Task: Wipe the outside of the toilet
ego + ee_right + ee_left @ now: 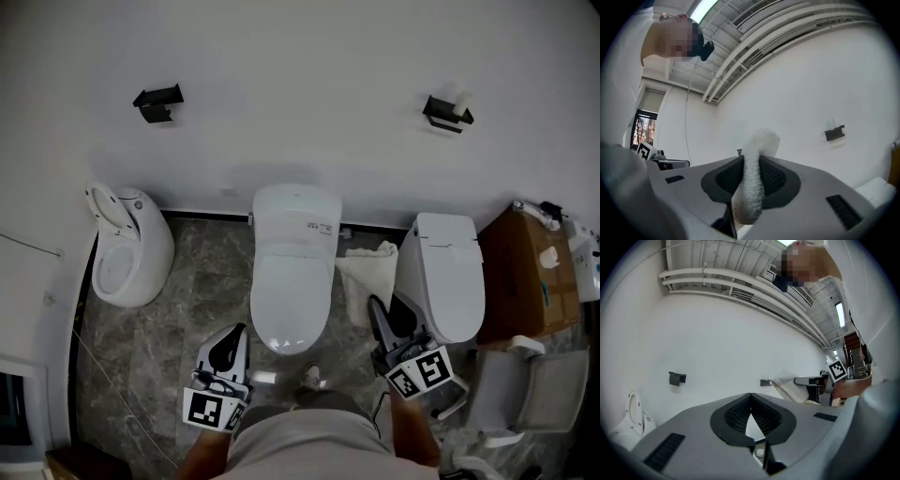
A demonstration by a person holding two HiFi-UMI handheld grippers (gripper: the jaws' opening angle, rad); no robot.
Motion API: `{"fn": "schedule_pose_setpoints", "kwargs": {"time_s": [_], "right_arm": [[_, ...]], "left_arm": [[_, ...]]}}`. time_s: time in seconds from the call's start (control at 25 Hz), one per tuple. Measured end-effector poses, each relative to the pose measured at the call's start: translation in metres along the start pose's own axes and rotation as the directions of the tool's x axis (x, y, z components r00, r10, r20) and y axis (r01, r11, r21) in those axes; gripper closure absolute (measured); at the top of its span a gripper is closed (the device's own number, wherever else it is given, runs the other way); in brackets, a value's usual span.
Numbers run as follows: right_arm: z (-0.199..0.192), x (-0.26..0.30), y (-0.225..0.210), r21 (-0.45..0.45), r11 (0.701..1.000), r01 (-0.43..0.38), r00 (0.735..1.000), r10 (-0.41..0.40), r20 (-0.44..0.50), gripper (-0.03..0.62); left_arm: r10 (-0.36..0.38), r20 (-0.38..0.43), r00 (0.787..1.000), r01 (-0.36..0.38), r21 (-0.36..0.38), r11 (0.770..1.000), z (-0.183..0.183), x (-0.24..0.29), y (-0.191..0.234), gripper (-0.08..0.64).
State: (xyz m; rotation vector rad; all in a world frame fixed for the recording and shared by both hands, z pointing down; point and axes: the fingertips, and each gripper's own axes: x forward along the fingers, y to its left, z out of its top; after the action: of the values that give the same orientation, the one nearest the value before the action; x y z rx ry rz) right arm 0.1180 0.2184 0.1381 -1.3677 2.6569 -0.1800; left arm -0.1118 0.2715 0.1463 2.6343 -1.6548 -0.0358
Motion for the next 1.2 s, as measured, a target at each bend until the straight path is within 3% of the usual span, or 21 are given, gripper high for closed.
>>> {"fn": "schedule_pose_setpoints", "kwargs": {"time_s": [0.24,0.6,1.0,1.2], "right_arm": [[-0.005,0.024,-0.045,0.024,1.000,-0.009,1.000,0.010,-0.010,0.479],[-0.012,0.069,-0.060,0.021,0.999,-0.033,0.999,0.034,-0.039,0.478],[0.001,0.131,-0.066,-0.019,0.998,0.061,0.997,-0.062,-0.054,0.478],[-0.014,0.165,-0.069,-0.014,0.991,0.132,0.989,-0.133,-0.065,0.479]], "left_arm": [[0.003,-0.004,1.000,-0.003,0.017,1.000,0.004,0.049,-0.004,0.543],[0.029,0.001,1.000,-0.029,0.001,1.000,0.000,0.087,0.030,0.542],[-0.061,0.029,0.998,0.062,-0.029,0.998,0.009,0.141,0.095,0.542],[-0.096,0.028,0.995,0.097,-0.048,0.994,0.001,0.156,0.138,0.543]]}}
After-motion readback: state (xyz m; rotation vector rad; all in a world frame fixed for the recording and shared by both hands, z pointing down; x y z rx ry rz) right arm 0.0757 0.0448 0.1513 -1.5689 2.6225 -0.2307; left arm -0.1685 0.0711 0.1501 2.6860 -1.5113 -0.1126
